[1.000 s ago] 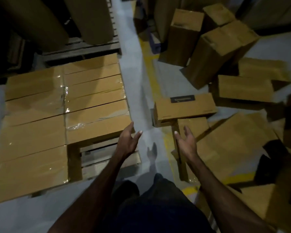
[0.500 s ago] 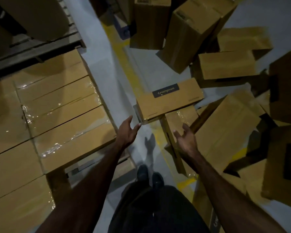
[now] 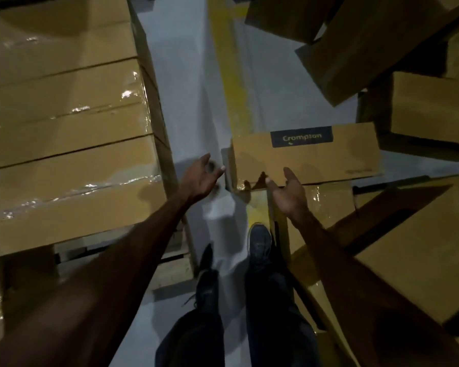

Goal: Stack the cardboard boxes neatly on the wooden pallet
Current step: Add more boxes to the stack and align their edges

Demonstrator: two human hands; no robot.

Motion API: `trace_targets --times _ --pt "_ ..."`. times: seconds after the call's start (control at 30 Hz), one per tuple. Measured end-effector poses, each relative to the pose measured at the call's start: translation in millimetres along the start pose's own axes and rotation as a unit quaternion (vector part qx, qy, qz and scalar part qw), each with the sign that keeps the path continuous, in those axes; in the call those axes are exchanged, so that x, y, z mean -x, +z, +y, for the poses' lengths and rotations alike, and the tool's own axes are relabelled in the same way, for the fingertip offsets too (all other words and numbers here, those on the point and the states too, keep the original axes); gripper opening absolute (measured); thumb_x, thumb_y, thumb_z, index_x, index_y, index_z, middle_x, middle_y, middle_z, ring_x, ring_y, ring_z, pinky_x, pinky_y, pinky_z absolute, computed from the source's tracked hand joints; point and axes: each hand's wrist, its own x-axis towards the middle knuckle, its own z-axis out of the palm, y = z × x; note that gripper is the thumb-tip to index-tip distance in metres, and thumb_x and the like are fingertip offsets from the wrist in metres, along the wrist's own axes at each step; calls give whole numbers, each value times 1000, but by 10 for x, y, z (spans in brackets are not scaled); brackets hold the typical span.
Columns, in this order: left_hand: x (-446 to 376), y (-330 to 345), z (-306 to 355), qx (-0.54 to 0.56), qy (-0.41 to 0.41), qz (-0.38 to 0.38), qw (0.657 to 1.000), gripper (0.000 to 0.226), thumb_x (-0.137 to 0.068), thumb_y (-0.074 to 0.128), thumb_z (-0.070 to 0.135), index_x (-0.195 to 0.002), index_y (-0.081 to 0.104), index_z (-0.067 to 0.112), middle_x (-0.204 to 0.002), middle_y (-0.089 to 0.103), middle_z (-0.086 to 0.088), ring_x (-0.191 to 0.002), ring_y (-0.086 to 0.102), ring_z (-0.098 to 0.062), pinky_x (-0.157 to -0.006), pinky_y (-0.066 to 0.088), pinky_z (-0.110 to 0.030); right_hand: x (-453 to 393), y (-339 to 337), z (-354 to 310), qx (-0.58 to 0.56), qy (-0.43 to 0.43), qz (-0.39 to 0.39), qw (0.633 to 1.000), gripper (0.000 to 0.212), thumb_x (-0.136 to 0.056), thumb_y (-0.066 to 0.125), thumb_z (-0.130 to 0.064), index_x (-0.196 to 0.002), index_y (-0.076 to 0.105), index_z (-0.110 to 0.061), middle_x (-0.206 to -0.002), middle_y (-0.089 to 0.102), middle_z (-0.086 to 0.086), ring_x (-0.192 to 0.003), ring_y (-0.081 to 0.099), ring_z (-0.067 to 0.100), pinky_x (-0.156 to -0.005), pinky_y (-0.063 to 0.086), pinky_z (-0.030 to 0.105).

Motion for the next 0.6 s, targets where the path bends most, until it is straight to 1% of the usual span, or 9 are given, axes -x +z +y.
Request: trace_targets --times 0.07,0.1,0.2,0.27,0.33,0.4,0.47,0.53,0.6 --pt "-350 253 -189 13 -25 11 1000 68 -106 60 43 -156 42 1 -156 50 -20 -140 50 -36 -109 40 -34 -381 160 161 43 -28 -17 999 76 -101 67 -39 -161 33 -9 -165 39 9 -149 39 29 -115 34 32" --pt "-491 393 -269 20 -31 11 999 65 -106 60 44 -153 46 2 -153 53 -19 -139 52 -35 -104 39 -32 -553 219 259 69 -46 -24 996 75 -100 67 -39 -161 33 -10 -165 38 8 -148 40 29 -113 35 31" --pt "-784 827 -502 55 -35 -34 997 80 -95 71 53 -153 46 5 -147 59 -16 -136 55 -38 -105 42 -31 -1018 270 604 195 -123 -46 972 90 -93 71 -51 -164 25 -20 -171 23 6 -154 27 32 -123 31 56" --pt "-904 1056 -597 61 -40 -51 996 107 -82 76 68 -159 35 5 -141 63 -18 -124 64 -40 -105 53 -43 -1265 281 846 306 -168 -95 932 98 -91 72 -52 -167 16 -25 -175 8 3 -159 9 32 -124 19 65" --pt "-1118 1242 -666 57 -6 -46 997 120 -72 67 89 -157 37 11 -134 65 -18 -113 69 -36 -95 59 -54 -1448 300 1047 406 -209 -116 882 101 -93 72 -51 -167 9 -27 -176 -4 2 -161 -1 32 -123 14 71" --pt "-1397 1312 -672 -4 41 -32 999 115 -77 53 94 -158 39 13 -146 56 -21 -131 57 -41 -108 50 -58 -1597 329 1209 451 -243 -92 854 99 -94 71 -46 -167 4 -30 -175 -11 1 -161 -5 33 -122 14 72" --pt "-1694 1236 -619 -46 82 -1 996 115 -82 49 84 -165 28 8 -163 40 -21 -151 36 -40 -121 35 -56 -1743 313 1304 446 -278 -73 848 95 -97 67 -43 -167 4 -32 -175 -12 -2 -161 -7 31 -123 10 71" --pt "-1970 1139 -569 -66 105 30 992 114 -81 54 80 -165 27 7 -166 35 -20 -155 31 -35 -124 32 -50 -1889 239 1318 433 -326 -67 838 90 -100 63 -47 -168 7 -33 -175 -11 -3 -162 -7 29 -124 7 70" --pt "-2190 1048 -490 -57 117 53 990 110 -81 59 73 -161 34 2 -162 41 -20 -151 38 -33 -122 34 -39 -2049 112 1193 426 -359 -72 827 84 -100 59 -55 -167 12 -34 -176 -5 -4 -162 -5 27 -124 6 69"
